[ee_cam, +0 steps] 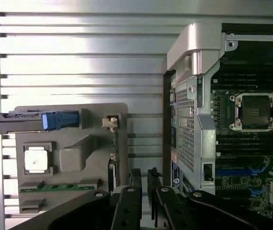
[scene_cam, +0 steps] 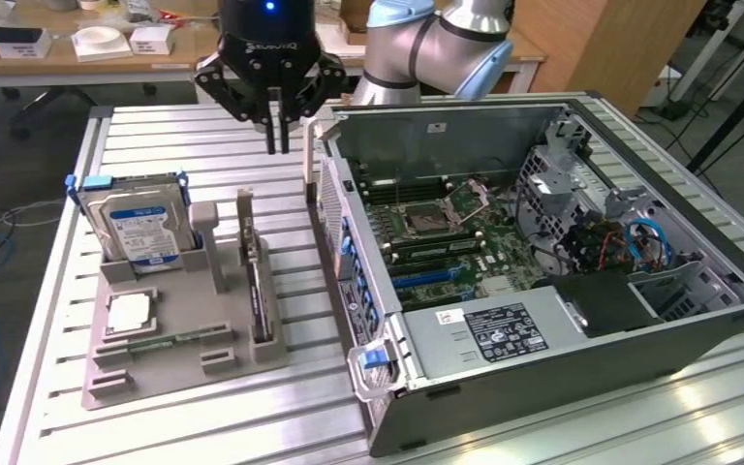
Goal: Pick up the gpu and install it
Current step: 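Reach for the gpu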
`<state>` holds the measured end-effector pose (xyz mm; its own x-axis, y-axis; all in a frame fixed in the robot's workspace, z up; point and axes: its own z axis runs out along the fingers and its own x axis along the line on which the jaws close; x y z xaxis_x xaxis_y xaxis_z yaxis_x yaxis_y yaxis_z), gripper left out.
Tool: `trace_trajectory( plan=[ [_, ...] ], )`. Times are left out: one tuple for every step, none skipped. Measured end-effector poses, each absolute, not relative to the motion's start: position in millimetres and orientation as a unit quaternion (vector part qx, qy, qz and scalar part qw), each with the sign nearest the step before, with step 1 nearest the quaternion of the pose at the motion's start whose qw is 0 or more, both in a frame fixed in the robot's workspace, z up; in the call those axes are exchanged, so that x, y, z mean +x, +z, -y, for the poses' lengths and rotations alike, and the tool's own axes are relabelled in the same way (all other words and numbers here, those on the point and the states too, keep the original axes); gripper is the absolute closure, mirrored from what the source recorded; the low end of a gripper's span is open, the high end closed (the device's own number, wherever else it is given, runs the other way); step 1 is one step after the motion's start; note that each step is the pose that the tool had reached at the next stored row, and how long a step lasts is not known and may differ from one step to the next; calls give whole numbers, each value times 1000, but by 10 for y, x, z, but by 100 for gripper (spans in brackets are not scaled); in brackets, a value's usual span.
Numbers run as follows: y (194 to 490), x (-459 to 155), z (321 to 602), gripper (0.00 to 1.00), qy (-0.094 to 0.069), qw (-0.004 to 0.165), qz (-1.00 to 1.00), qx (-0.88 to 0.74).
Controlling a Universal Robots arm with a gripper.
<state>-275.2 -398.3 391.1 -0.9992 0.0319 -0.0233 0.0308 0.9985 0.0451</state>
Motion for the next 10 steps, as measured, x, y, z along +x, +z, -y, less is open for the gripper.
trace_trajectory(
  plan=[
    [3911,-2775,3982,80,22,12,-1000,15],
    [3911,-2798,3983,80,22,12,-1000,15],
    [3911,-2824,3982,80,22,12,-1000,14],
    [3911,-2847,3983,80,22,12,-1000,14],
    [3911,-2869,3983,80,22,12,-1000,13],
    [3911,-2891,3983,80,22,12,-1000,13],
    [3911,-2913,3983,80,22,12,-1000,12],
    [3910,-2935,3983,80,22,12,-1000,12],
    [3911,-2957,3983,80,22,12,-1000,11],
    [3911,-2981,3982,80,22,12,-1000,11]
  ],
)
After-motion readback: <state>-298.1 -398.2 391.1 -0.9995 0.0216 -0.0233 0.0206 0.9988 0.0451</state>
